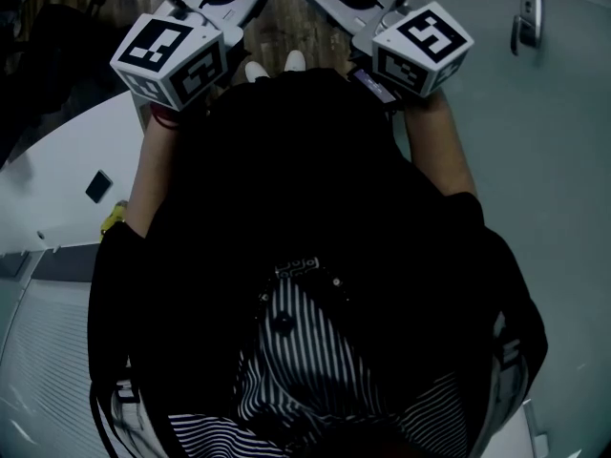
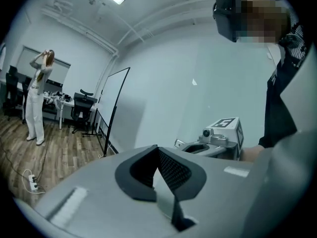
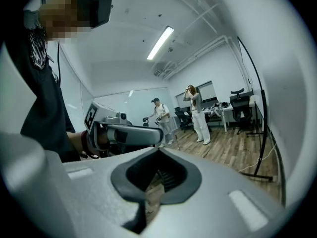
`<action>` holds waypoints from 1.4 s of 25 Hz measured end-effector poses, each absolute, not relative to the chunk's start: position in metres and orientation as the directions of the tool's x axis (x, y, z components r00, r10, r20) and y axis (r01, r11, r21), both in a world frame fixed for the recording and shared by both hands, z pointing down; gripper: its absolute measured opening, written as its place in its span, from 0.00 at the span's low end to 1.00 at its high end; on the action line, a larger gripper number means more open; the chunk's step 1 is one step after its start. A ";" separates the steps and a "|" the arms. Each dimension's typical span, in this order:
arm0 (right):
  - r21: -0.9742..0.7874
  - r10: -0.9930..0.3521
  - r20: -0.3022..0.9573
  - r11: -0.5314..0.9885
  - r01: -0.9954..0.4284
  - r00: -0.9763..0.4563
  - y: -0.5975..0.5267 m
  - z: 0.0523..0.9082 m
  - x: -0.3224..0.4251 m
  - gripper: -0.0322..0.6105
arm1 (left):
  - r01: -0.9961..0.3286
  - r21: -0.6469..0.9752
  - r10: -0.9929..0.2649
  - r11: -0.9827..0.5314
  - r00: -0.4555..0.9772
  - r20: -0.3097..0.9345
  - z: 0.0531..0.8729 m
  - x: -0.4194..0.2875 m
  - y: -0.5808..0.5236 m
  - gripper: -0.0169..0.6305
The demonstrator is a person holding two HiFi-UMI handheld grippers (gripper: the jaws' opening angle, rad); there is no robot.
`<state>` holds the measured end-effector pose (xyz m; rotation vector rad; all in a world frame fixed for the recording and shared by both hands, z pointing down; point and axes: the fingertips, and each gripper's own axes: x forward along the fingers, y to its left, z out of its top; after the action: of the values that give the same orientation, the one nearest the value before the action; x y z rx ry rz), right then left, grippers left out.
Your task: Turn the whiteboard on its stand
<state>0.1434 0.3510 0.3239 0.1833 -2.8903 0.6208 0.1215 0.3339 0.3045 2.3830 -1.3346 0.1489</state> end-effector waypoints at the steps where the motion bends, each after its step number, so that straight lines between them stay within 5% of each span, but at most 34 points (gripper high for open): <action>1: -0.399 -0.083 0.197 0.903 -0.157 -0.977 0.351 0.326 0.145 0.05 | -0.838 0.282 -0.791 -0.467 0.539 0.291 0.306 0.125 0.334 0.00; 16: -0.447 -0.028 0.161 0.889 -0.098 -0.987 0.320 0.344 0.204 0.05 | -0.818 0.247 -0.742 -0.520 0.576 0.343 0.319 0.190 0.303 0.01; 35: -0.457 -0.146 0.172 0.864 -0.210 -0.974 0.235 0.352 0.218 0.05 | -0.769 0.251 -0.690 -0.588 0.639 0.339 0.327 0.183 0.220 0.01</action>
<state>0.2180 0.2351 0.3516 0.2787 -2.9049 0.7347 0.1830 0.2204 0.3269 2.4879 -1.1581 0.2901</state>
